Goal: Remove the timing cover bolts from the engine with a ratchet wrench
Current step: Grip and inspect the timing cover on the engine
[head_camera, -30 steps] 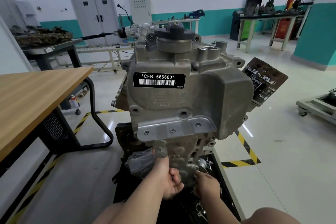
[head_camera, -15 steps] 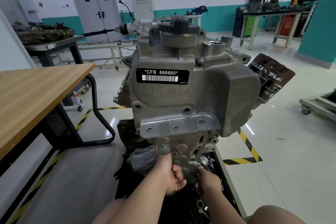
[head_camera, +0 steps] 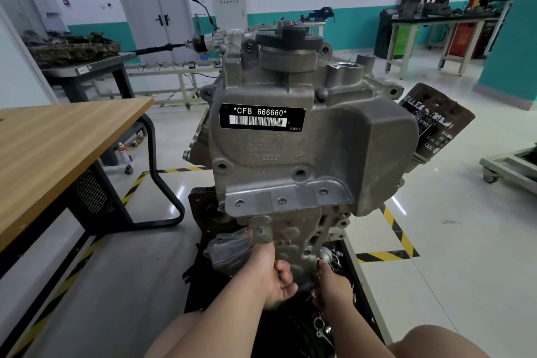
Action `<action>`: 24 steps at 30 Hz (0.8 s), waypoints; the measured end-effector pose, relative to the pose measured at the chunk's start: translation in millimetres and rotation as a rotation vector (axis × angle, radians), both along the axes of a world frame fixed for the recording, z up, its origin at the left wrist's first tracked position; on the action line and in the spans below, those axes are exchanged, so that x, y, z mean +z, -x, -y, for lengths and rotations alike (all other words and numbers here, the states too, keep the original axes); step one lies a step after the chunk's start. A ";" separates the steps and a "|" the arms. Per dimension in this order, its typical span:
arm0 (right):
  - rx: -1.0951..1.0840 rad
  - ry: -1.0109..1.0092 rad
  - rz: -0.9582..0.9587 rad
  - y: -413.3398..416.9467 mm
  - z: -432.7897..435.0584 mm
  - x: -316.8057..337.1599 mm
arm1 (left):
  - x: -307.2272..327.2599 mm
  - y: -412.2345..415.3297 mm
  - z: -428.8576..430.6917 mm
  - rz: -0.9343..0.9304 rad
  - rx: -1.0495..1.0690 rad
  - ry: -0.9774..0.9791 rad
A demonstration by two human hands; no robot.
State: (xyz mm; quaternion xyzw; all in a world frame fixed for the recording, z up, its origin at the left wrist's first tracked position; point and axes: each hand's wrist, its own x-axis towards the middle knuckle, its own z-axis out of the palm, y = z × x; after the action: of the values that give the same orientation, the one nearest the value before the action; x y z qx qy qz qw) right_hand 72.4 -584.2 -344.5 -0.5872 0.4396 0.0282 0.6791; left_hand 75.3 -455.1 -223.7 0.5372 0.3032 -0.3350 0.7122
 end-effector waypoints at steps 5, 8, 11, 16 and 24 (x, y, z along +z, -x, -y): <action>-0.039 -0.186 0.050 -3.2 -3.9 -3.7 | -0.4 -1.6 -0.3 0.003 -0.003 0.001; 0.016 -0.020 0.030 -4.9 -1.4 -3.3 | -0.3 -2.0 -0.2 0.001 0.002 -0.002; 0.090 0.171 0.014 -0.7 -0.8 -1.9 | -1.0 -2.7 -0.9 0.001 -0.003 -0.006; -0.002 -0.083 0.060 -1.6 1.1 0.2 | -2.3 -4.5 -1.0 -0.011 -0.007 -0.012; -0.061 -0.203 0.096 -0.8 -0.3 -4.2 | -0.9 -3.6 0.6 -0.002 -0.004 -0.007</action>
State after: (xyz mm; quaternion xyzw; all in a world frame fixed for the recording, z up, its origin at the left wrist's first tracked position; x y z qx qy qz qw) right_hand 73.2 -583.8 -348.7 -0.5024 0.4190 0.0241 0.7559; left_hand 78.9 -455.8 -224.6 0.5400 0.3043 -0.3358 0.7093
